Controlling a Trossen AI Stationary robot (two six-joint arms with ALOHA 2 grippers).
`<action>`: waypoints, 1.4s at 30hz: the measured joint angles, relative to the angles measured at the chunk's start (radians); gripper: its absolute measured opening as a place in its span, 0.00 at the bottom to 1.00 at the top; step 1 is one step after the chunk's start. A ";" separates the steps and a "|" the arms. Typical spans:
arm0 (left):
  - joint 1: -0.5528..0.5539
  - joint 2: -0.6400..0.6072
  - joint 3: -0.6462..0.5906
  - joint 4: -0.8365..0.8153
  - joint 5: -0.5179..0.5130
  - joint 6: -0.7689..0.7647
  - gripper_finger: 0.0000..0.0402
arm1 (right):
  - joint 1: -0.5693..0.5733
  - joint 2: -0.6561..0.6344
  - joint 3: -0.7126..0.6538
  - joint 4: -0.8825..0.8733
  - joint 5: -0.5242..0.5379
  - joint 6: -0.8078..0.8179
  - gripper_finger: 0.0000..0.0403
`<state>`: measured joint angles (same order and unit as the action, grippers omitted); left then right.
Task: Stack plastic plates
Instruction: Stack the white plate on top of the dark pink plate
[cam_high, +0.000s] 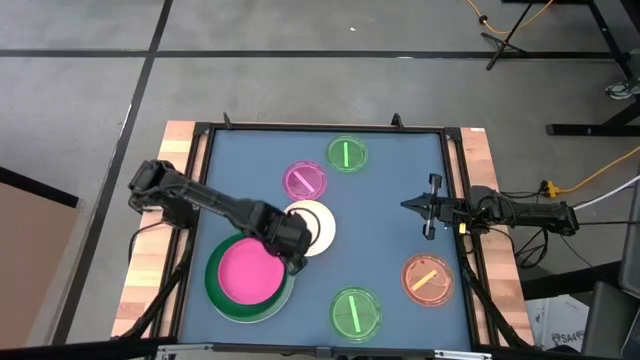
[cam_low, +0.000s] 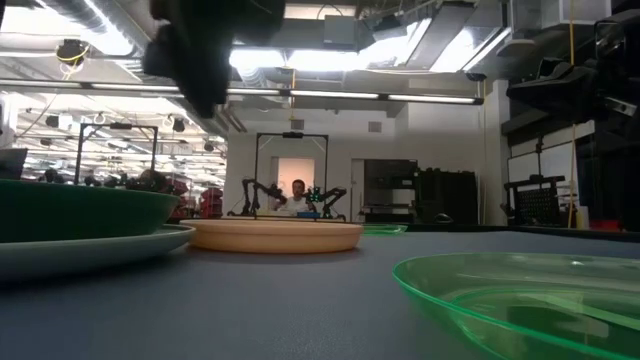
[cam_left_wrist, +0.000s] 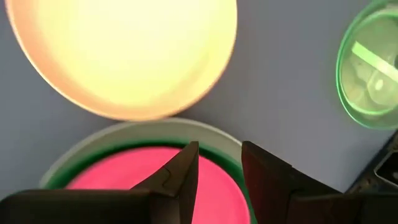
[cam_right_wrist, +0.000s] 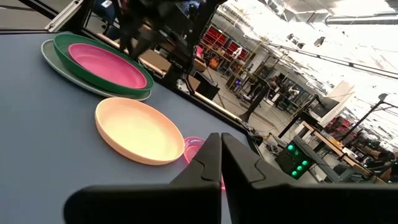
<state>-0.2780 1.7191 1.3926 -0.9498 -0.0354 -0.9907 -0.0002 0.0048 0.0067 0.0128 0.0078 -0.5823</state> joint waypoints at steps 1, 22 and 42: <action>0.016 0.000 0.000 0.000 0.000 0.015 0.29 | 0.000 0.000 0.000 0.000 0.000 0.000 0.00; 0.273 0.002 0.000 -0.003 -0.013 0.293 0.29 | 0.000 0.000 0.000 0.000 0.000 0.000 0.00; 0.416 0.141 -0.001 -0.019 -0.044 0.478 0.29 | 0.000 0.000 0.000 0.000 0.000 0.000 0.00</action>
<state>0.1380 1.8598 1.3919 -0.9684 -0.0794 -0.5122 -0.0004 0.0051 0.0071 0.0125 0.0078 -0.5823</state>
